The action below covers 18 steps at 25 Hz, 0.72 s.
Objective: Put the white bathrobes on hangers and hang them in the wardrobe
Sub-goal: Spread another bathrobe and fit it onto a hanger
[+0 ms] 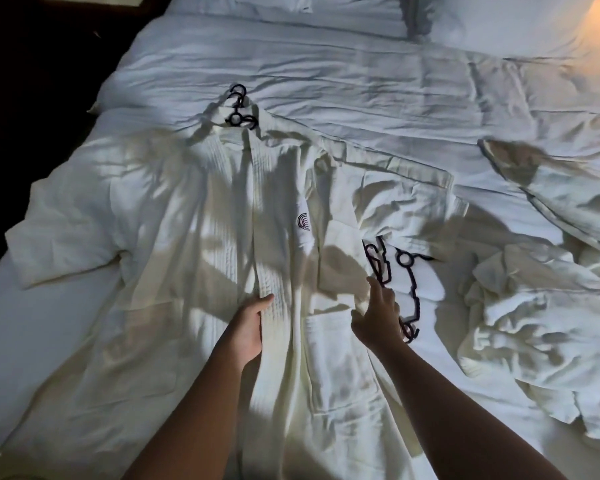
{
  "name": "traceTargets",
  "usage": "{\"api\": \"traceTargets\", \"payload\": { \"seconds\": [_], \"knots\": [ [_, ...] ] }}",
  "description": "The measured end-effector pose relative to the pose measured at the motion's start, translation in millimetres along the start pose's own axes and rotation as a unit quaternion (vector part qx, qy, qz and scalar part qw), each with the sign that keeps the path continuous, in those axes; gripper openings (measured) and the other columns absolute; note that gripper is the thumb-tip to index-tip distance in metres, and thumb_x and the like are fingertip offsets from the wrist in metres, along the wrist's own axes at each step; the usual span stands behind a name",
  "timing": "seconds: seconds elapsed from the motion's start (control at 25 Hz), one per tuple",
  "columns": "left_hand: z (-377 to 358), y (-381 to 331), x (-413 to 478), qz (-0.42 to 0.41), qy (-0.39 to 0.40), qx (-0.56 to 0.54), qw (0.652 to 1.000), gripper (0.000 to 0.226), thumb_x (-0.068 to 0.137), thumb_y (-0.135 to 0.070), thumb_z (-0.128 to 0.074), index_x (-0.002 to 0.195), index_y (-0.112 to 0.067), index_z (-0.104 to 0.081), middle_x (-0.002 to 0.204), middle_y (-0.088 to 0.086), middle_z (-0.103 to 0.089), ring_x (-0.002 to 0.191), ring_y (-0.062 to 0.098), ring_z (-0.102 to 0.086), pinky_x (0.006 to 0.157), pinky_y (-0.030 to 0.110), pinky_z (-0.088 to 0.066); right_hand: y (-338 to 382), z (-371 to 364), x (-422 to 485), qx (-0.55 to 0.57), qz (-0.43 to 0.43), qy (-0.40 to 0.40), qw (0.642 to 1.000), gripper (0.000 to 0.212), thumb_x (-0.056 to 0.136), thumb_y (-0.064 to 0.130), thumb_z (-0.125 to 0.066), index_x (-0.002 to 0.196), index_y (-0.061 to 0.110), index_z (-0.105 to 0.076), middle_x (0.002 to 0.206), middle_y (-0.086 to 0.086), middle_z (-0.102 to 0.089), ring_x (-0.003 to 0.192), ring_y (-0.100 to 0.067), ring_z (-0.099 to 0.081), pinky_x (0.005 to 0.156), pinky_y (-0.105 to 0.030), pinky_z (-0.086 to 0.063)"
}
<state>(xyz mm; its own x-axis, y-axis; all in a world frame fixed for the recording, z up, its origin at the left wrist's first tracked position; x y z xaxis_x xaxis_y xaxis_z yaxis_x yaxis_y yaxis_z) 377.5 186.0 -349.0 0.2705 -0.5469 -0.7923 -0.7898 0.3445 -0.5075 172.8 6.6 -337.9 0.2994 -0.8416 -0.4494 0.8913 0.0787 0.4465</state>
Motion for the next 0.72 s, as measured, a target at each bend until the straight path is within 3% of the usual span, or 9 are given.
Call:
{"api": "traceTargets", "payload": {
  "seconds": [0.12, 0.2, 0.28, 0.32, 0.4, 0.52, 0.64, 0.72],
  "knots": [
    [-7.7, -41.6, 39.8, -0.026, 0.006, 0.014, 1.0, 0.059, 0.083, -0.026, -0.071, 0.139, -0.01, -0.06, 0.137, 0.016, -0.064, 0.128, 0.031, -0.06, 0.116, 0.049, -0.037, 22.8, -5.6, 28.6, -0.181, 0.051, -0.018, 0.982, 0.09, 0.085, 0.034, -0.072, 0.156, 0.035, -0.016, 0.145, -0.006, -0.028, 0.124, -0.033, -0.043, 0.097, -0.049, -0.047],
    [-7.2, -74.9, 69.3, -0.055, 0.009, 0.019, 0.998, 0.064, 0.082, -0.025, -0.074, 0.14, -0.004, -0.057, 0.14, 0.019, -0.061, 0.13, 0.033, -0.059, 0.118, 0.05, -0.034, 35.9, -5.2, 55.3, -0.22, 0.086, -0.022, 0.971, 0.074, 0.084, 0.03, -0.068, 0.15, 0.032, -0.035, 0.138, -0.005, -0.041, 0.122, -0.033, -0.048, 0.092, -0.046, -0.049],
    [-10.1, -98.7, 96.9, -0.056, 0.017, 0.022, 0.998, 0.06, 0.085, -0.02, -0.073, 0.14, -0.004, -0.056, 0.136, 0.022, -0.062, 0.128, 0.038, -0.06, 0.115, 0.053, -0.039, 47.9, 11.6, 84.0, -0.152, 0.104, -0.048, 0.982, 0.034, 0.089, 0.026, -0.059, 0.122, 0.023, -0.064, 0.113, -0.008, -0.065, 0.106, -0.036, -0.062, 0.079, -0.039, -0.048],
    [-8.9, -108.0, 105.3, -0.058, -0.002, 0.043, 0.997, 0.054, 0.087, -0.018, -0.072, 0.138, -0.006, -0.058, 0.131, 0.022, -0.065, 0.123, 0.04, -0.062, 0.111, 0.054, -0.044, 45.8, 27.3, 99.9, -0.082, 0.081, -0.055, 0.992, 0.023, 0.094, 0.028, -0.056, 0.11, 0.019, -0.069, 0.101, -0.011, -0.071, 0.098, -0.038, -0.066, 0.073, -0.038, -0.047],
    [2.3, -119.3, 124.1, -0.066, -0.085, 0.138, 0.984, 0.048, 0.084, -0.018, -0.072, 0.131, -0.011, -0.063, 0.113, 0.016, -0.075, 0.108, 0.04, -0.07, 0.099, 0.051, -0.053, 25.3, 67.9, 134.9, 0.102, -0.02, -0.064, 0.993, 0.031, 0.097, 0.037, -0.055, 0.1, 0.011, -0.071, 0.086, -0.015, -0.073, 0.083, -0.036, -0.07, 0.069, -0.037, -0.052],
    [15.8, -118.3, 144.1, -0.078, -0.171, 0.226, 0.956, 0.052, 0.073, -0.02, -0.066, 0.124, -0.012, -0.067, 0.096, 0.013, -0.076, 0.089, 0.038, -0.073, 0.082, 0.047, -0.058, -38.8, 128.8, 192.5, 0.322, -0.174, -0.046, 0.929, 0.038, 0.085, 0.04, -0.07, 0.094, 0.002, -0.068, 0.073, -0.015, -0.065, 0.059, -0.024, -0.065, 0.055, -0.031, -0.054],
    [13.9, -116.8, 147.9, -0.097, -0.23, 0.251, 0.935, 0.025, 0.088, -0.002, -0.062, 0.108, -0.017, -0.065, 0.097, 0.011, -0.071, 0.081, 0.029, -0.064, 0.073, 0.032, -0.049, -95.6, 192.9, 230.4, 0.302, -0.221, -0.159, 0.914, 0.043, 0.077, 0.042, -0.072, 0.1, 0.007, -0.067, 0.083, -0.019, -0.065, 0.071, -0.032, -0.065, 0.06, -0.037, -0.059],
    [14.8, -118.8, 151.8, -0.108, -0.257, 0.287, 0.916, 0.027, 0.089, 0.003, -0.058, 0.104, -0.019, -0.062, 0.095, 0.007, -0.067, 0.083, 0.027, -0.06, 0.074, 0.03, -0.044, -130.7, 202.5, 246.5, 0.311, -0.259, -0.195, 0.893, 0.036, 0.082, 0.044, -0.073, 0.109, 0.021, -0.065, 0.096, -0.015, -0.067, 0.078, -0.032, -0.067, 0.068, -0.042, -0.06]
  ]
}}
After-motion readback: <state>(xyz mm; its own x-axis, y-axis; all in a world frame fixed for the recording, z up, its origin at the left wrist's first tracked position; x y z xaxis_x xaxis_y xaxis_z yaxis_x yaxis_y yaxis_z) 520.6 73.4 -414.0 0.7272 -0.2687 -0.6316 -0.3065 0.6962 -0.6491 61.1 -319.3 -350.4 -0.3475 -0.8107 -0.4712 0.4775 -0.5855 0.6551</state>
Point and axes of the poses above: each hand's wrist, its own x-axis towards the middle knuckle, its own z-axis out of the back of the hand, y = z × x, the point moved 9 cm from there along x, towards the middle knuckle
